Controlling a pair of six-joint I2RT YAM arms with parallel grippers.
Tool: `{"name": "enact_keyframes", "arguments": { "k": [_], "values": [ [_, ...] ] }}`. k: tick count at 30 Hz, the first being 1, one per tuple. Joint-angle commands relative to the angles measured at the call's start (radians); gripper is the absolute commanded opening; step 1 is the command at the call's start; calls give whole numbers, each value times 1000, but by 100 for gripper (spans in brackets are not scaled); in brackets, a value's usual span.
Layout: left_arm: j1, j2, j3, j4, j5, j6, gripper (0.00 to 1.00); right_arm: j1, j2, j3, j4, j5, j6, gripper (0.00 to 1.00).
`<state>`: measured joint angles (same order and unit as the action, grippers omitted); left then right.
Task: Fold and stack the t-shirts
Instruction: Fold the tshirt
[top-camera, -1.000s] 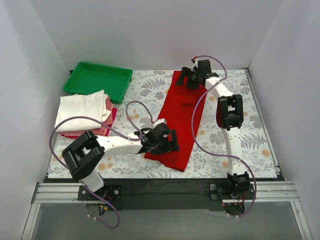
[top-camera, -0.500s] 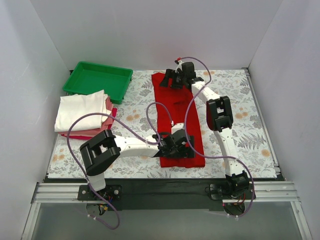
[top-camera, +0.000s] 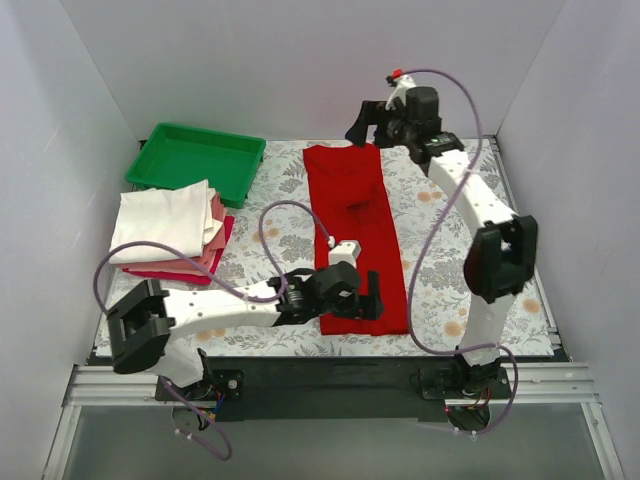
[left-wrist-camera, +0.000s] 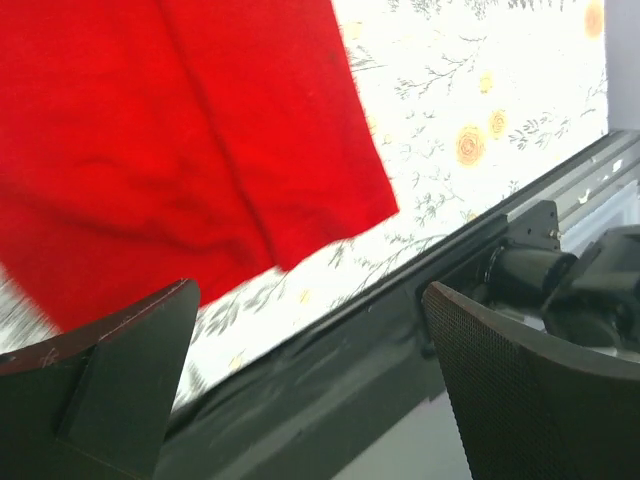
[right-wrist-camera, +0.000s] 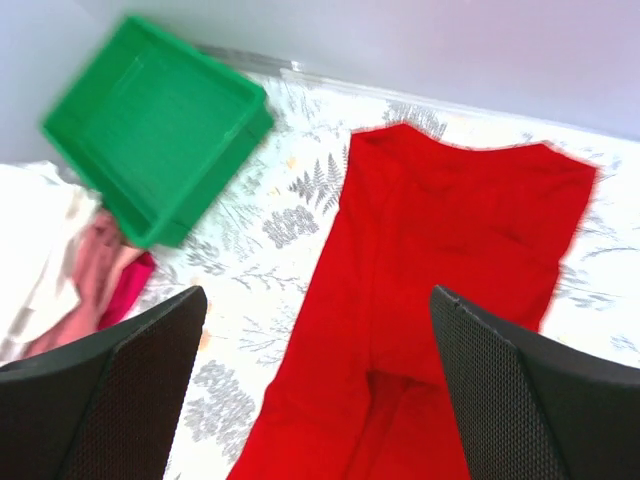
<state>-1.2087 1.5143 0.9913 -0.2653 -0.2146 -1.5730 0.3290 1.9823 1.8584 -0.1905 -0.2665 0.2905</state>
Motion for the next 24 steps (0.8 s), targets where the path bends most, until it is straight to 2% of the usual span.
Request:
{"name": "enact_keyframes", "arguments": {
  "k": [1,2,5,6,8,9,11,12,14,19,24],
  "values": [
    [-5,-141,-100,-86,-94,-47,96,-98,-176,-192,23,11,24,98],
    [-3,-163,-121,-109,-110,-68,96,-125,-254,-320,32,-52,80,98],
    [-2,-219,-200,-201,-179,-177,96,-200,-421,-534,91,-140,119,98],
    [-3,-232,-213,-209,-181,-192,96,-203,-466,-673,106,-119,127,98],
    [0,-233,-252,-198,-172,-212,96,-203,-587,-789,121,-102,136,98],
    [3,-227,-258,-186,-169,-217,94,-202,-626,-909,122,-99,156,98],
    [8,-198,-269,-161,-167,-225,89,-203,-731,-1020,120,-83,176,98],
    [9,-186,-270,-158,-166,-226,82,-203,-764,-1112,122,-74,186,97],
    [12,-148,-270,-146,-157,-239,69,-202,-848,-1194,118,-74,199,96],
    [15,-95,-296,-106,-143,-258,59,-197,-974,-1349,53,-56,230,93],
    [32,-46,-313,-52,-137,-285,49,-186,-1062,-1394,-98,-20,196,91]
  ]
}}
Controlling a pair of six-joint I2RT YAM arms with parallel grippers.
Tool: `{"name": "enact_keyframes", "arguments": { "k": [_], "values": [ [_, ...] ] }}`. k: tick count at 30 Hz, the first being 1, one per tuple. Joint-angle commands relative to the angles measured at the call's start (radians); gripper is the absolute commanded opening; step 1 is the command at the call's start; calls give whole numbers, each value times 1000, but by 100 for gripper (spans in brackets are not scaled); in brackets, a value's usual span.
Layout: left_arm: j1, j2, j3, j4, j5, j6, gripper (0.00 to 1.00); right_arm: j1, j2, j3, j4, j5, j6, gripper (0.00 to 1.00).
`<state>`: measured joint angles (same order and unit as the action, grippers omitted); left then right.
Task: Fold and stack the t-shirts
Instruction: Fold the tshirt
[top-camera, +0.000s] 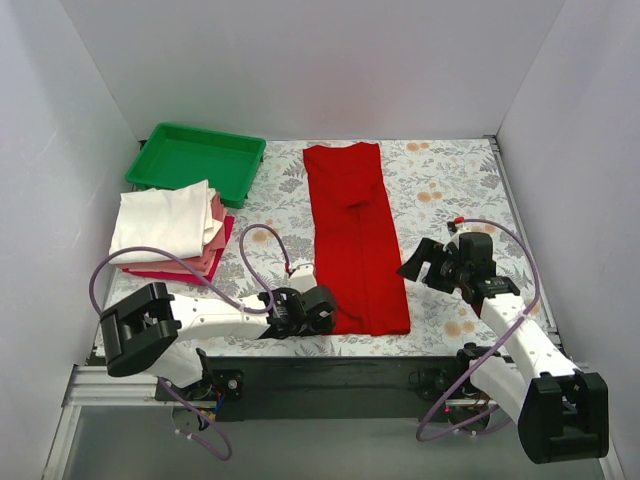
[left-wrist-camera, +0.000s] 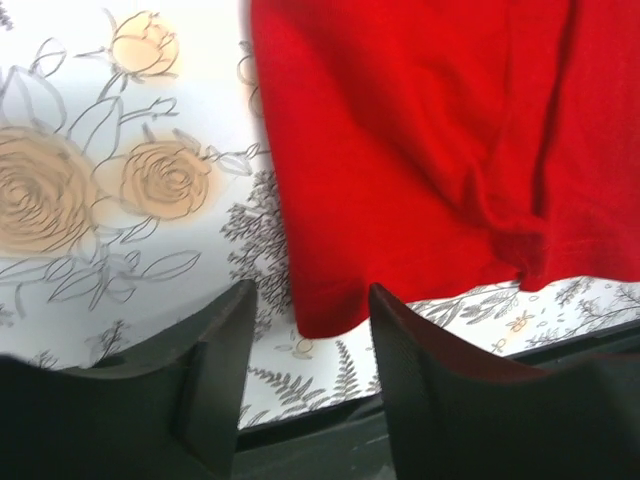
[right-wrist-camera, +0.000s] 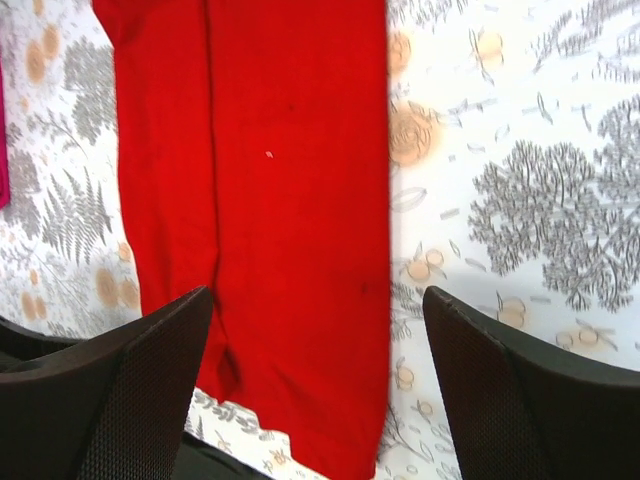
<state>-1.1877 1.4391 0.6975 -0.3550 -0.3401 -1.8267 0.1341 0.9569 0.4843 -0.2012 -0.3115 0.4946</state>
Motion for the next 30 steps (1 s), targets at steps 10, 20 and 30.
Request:
{"name": "enact_keyframes", "arguments": {
  "k": [10,20,30],
  "values": [
    [10,-6,-56,36,70,-23,0,64,-158,-52,-273,58,-34,87],
    [-3,-158,-138,-50,128,-72,0,194,-236,-130,-400,-8,24,80],
    [-10,-149,-171,-53,138,-129,0,298,-184,-156,-411,-52,51,67]
  ]
}}
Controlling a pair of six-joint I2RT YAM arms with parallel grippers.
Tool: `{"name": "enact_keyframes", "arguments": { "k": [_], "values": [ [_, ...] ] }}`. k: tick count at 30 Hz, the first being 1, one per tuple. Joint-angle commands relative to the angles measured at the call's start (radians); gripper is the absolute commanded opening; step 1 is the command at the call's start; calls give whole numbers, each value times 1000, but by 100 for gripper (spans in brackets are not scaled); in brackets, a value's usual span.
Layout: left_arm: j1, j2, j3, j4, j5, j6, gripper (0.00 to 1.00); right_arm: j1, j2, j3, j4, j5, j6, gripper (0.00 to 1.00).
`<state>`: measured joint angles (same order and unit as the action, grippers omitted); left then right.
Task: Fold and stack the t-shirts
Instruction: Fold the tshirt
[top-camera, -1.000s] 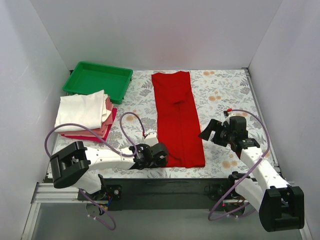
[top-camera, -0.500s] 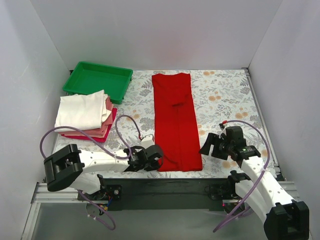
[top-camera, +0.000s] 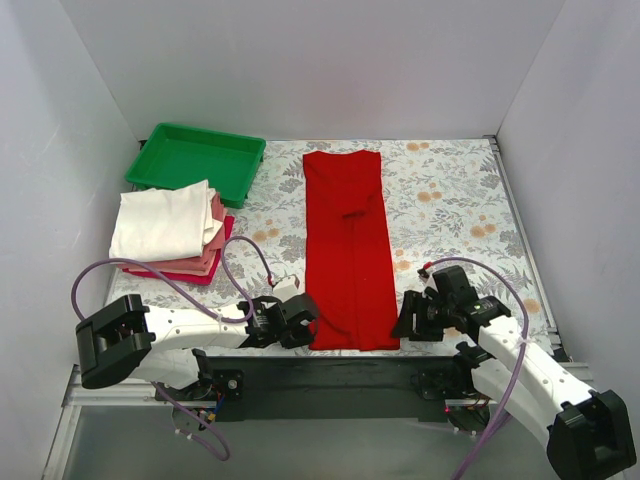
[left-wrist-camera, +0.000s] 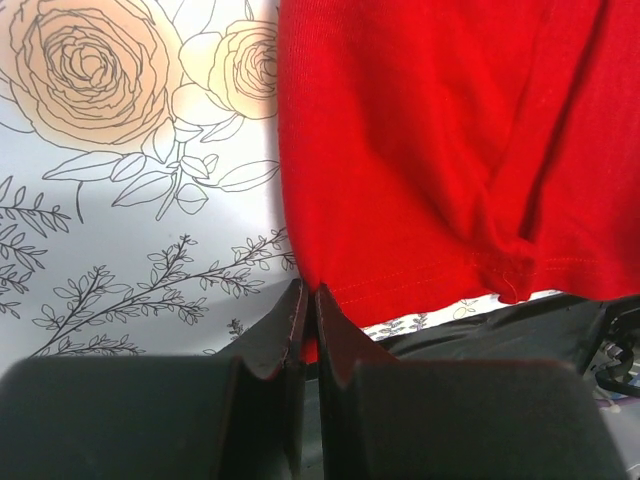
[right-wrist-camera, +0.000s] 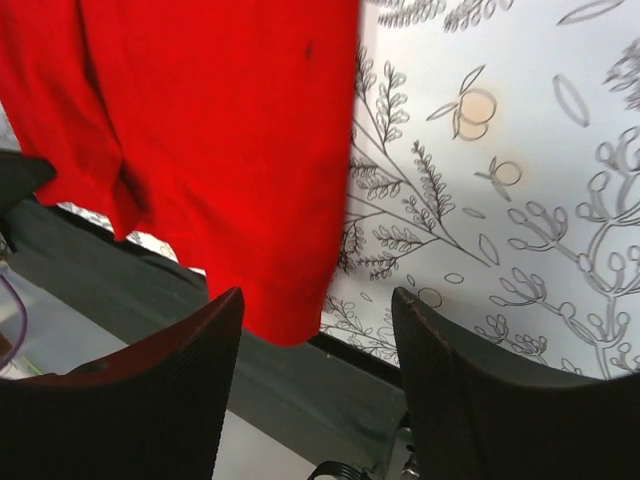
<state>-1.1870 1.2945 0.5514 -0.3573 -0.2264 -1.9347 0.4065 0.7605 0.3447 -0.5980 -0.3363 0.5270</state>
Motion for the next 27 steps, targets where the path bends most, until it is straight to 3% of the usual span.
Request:
{"name": "enact_keyframes", "arguments": {
  "k": [1,12,15,16,19,27],
  "values": [
    [-10,-7,-27,-51,24,-24,0,32,19,-19,-14,-23,24,64],
    [-11,-9,-25,-66,19,-35,0,94,37,-52,24,-41,88,40],
    [-16,-12,-24,-68,25,-24,0,100,34,-81,84,-95,116,27],
    [-17,-15,-24,-66,25,-24,0,103,34,-82,92,-118,117,15],
    [-22,-44,-25,-63,19,-23,0,104,19,-69,96,-119,113,1],
    [-22,-107,33,-63,-63,37,0,104,63,103,107,-32,59,1]
  ]
}}
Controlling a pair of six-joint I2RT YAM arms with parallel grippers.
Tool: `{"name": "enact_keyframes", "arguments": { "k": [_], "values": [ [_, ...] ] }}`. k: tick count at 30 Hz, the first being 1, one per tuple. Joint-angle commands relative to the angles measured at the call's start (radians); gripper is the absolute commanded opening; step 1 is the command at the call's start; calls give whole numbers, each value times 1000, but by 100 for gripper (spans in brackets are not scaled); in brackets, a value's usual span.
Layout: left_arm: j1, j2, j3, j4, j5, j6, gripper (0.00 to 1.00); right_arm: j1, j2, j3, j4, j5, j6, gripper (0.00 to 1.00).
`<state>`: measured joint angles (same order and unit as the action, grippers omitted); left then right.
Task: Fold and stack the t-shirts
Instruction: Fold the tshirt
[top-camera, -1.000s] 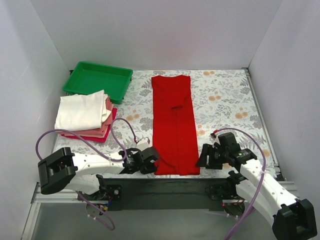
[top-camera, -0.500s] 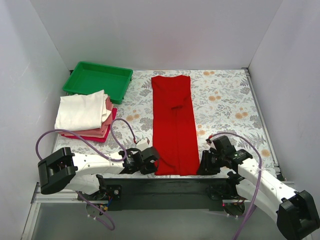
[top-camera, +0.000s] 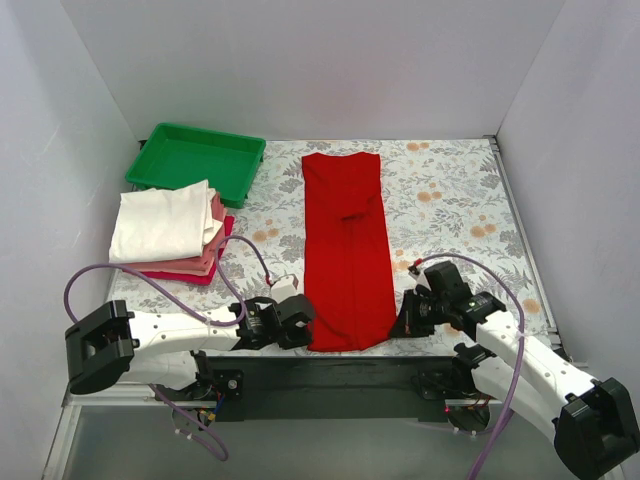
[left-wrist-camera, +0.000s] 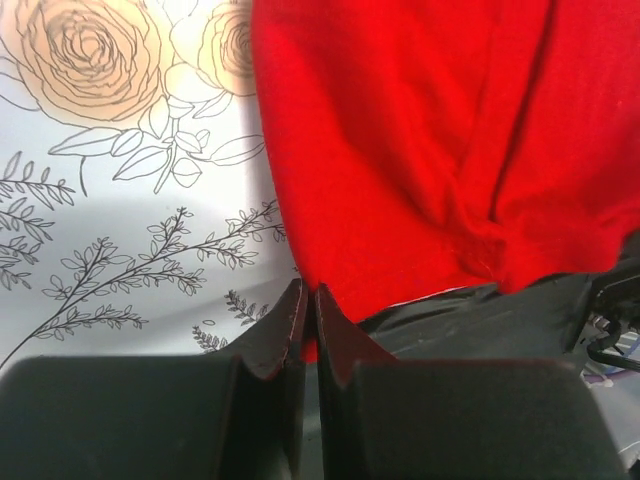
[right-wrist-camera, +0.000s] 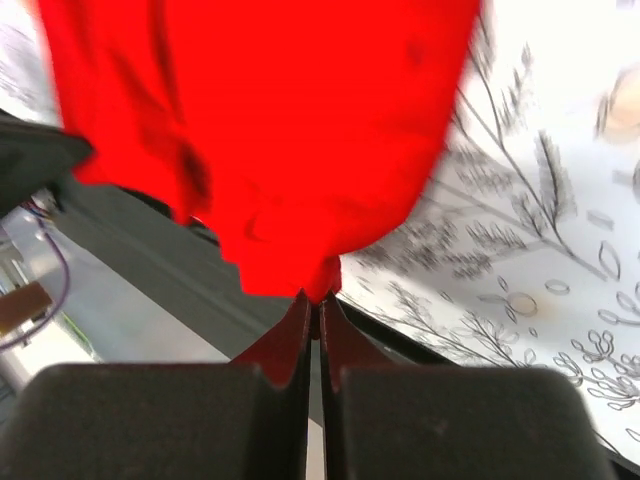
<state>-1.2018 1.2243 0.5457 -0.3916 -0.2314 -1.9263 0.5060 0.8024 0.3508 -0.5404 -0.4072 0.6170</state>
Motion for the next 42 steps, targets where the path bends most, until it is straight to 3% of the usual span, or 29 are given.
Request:
{"name": "enact_keyframes", "arguments": {
  "k": [1,8,12,19,29,42],
  "values": [
    [-5,-42,65,-35,-71,45,0,5,30,114,51,54,-37,1],
    [88,26,198,-35,-170,153,0,5,124,273,77,185,-83,1],
    [224,69,244,45,-140,220,0,3,211,350,117,240,-105,1],
    [343,228,424,91,-140,352,0,-29,400,520,172,289,-161,1],
    [491,440,605,122,-103,454,0,-112,647,724,217,268,-209,1],
    [640,621,730,178,20,556,0,-199,935,921,232,208,-255,1]
  ]
}}
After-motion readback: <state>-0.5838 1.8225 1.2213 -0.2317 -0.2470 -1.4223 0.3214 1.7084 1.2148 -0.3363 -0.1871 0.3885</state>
